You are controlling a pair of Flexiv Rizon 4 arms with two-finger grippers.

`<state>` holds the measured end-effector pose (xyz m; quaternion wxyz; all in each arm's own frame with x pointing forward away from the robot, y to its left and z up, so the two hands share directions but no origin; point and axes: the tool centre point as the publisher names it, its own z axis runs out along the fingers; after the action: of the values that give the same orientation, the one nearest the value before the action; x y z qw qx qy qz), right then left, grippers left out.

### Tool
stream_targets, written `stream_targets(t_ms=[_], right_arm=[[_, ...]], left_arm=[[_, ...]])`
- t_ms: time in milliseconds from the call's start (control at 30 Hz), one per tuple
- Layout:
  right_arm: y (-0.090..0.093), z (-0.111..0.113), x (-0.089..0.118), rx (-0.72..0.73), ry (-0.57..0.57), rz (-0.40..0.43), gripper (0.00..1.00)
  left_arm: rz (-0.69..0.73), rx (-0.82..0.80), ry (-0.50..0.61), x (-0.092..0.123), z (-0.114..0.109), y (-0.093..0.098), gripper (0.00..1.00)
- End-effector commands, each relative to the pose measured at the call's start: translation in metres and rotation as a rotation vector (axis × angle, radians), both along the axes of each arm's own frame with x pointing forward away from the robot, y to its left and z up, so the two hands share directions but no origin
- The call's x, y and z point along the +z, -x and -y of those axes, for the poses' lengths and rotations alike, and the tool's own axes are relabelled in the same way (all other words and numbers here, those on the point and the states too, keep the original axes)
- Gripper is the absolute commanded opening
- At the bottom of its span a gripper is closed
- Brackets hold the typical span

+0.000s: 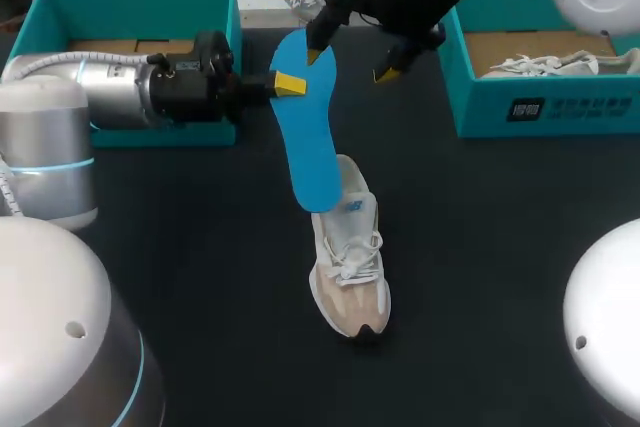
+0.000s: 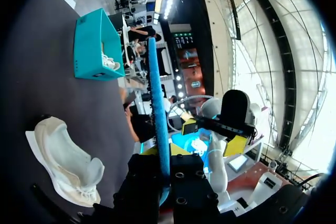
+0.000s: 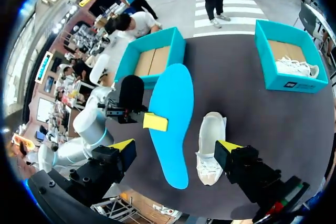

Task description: Take the shoe out of the shoebox, open the shoe tongue, remove and reinsert the insole, then place the shoe into the shoebox

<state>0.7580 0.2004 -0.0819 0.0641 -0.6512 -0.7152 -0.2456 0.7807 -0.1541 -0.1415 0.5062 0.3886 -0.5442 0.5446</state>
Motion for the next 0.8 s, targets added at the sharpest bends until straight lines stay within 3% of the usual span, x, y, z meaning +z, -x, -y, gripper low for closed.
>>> stream_targets(t_ms=[33,200,400,633,800], right_arm=[[0.001,-0.012,-0.002,-0.065,0.246,0.014,1.0],[0.002,-0.038,-0.011,-0.053,0.394,0.046,1.0],[0.002,-0.054,-0.018,-0.068,0.433,0.057,1.0],[0.004,-0.059,-0.015,-0.092,0.54,0.069,1.0],[0.004,-0.059,-0.014,-0.09,0.538,0.077,1.0]], left_arm=[[0.001,0.001,0.001,-0.001,0.0,0.001,0.0],[0.001,0.001,0.001,-0.001,0.0,0.001,0.0],[0.001,0.001,0.001,-0.001,0.0,0.001,0.0],[0.001,0.001,0.001,-0.001,0.0,0.001,0.0],[0.001,0.001,0.001,-0.001,0.0,0.001,0.0]])
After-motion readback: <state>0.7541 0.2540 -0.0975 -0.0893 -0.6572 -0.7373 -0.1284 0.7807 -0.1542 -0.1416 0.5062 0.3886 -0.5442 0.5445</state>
